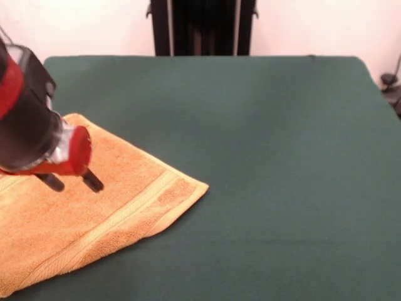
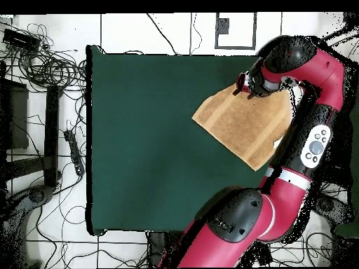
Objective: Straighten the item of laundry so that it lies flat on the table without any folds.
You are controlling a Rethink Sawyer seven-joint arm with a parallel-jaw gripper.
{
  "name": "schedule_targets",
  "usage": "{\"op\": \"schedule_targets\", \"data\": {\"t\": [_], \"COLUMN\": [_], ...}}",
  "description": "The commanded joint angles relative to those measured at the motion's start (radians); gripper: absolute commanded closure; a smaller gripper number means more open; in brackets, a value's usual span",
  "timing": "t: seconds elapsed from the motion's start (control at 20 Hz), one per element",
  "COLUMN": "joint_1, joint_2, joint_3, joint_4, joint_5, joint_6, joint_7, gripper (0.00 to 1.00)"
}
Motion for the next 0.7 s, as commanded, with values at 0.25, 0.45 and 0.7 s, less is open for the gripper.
{"op": "schedule_targets", "data": {"t": [0.25, 0.45, 0.7], "joint_1": [0.053, 0.059, 0.064], "joint_2": [0.065, 0.083, 0.108], "joint_3": [0.009, 0.018, -0.006], "joint_4": [0.116, 0.103, 0.111], "joint_5": [-0.036, -0.053, -0.053], "joint_6": [-0.064, -0.072, -0.106], "joint_7": [0.254, 0.256, 0.252], "gripper": [0.0, 0.0, 0.0]}}
